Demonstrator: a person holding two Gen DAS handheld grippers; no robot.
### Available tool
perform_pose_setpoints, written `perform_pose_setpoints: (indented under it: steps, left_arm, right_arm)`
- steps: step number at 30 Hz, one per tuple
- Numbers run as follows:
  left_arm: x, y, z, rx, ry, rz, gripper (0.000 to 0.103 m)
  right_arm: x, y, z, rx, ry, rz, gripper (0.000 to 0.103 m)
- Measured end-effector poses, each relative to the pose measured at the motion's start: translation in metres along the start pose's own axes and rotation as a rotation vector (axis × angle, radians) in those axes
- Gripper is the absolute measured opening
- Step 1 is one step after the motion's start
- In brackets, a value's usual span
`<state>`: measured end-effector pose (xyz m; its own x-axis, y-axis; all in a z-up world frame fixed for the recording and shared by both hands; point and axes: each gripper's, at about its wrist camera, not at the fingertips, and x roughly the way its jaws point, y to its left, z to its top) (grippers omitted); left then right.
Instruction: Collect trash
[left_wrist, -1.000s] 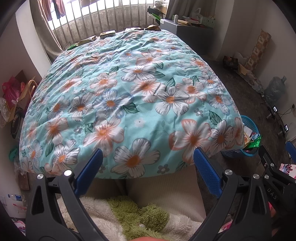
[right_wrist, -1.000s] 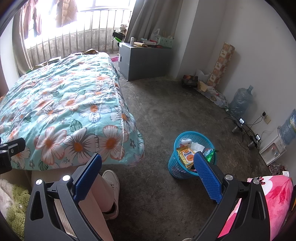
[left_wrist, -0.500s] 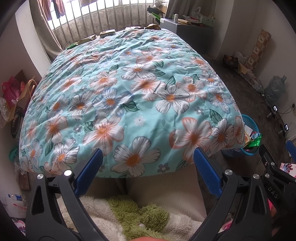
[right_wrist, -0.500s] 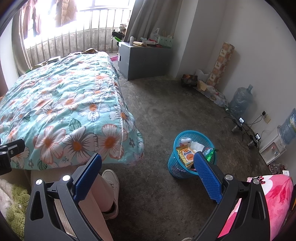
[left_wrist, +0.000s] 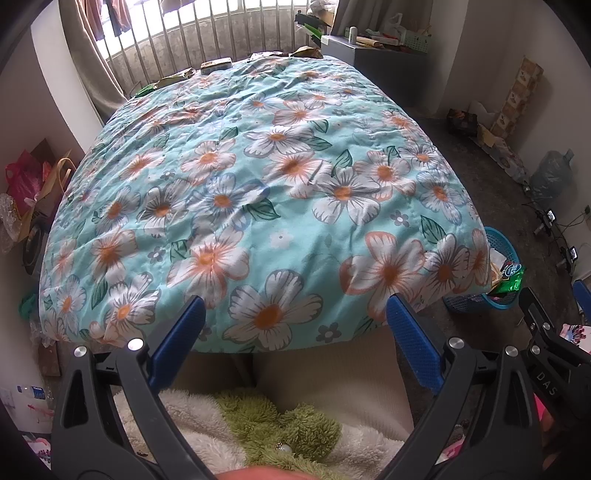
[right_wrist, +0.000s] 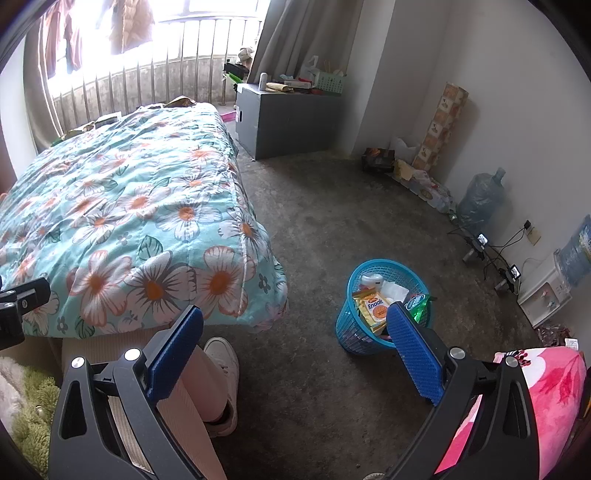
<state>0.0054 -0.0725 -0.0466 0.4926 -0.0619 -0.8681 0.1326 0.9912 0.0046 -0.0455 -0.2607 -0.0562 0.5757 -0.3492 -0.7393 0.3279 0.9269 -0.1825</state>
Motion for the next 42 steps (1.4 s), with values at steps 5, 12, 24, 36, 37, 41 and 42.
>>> perform_pose_setpoints:
  steps: [5, 12, 24, 36, 37, 41, 42]
  left_arm:
    - [-0.0005, 0.002, -0.0003, 0.002, -0.004, -0.002, 0.094]
    - [-0.0017, 0.0019, -0.0002, 0.0, -0.005, -0.001, 0.094]
    - [-0.0005, 0.0033, 0.0024, 0.0, -0.003, -0.002, 0.094]
    - [0.0002, 0.0035, 0.002, 0.001, -0.001, -0.003, 0.094]
    - [0.0004, 0.0035, 0.0026, 0.001, -0.001, -0.003, 0.094]
    - [0.0, 0.0035, 0.0026, 0.0, -0.003, -0.002, 0.094]
    - [-0.0004, 0.0038, 0.0021, 0.0, -0.004, -0.003, 0.094]
  right_arm:
    - [-0.0003, 0.0002, -0.0001, 0.0, 0.0, -0.001, 0.096]
    - [0.0002, 0.001, -0.0003, 0.001, -0.002, 0.0, 0.097]
    - [0.0013, 0.0017, -0.0005, -0.003, -0.004, 0.003, 0.096]
    - [0.0022, 0.0016, -0.0002, -0.005, -0.003, 0.004, 0.096]
    - [0.0021, 0.0013, 0.0002, -0.005, -0.003, 0.004, 0.097]
    - [0.0021, 0.0013, 0.0002, -0.005, -0.003, 0.004, 0.096]
    - [0.0022, 0.0012, 0.0003, -0.006, -0.003, 0.004, 0.096]
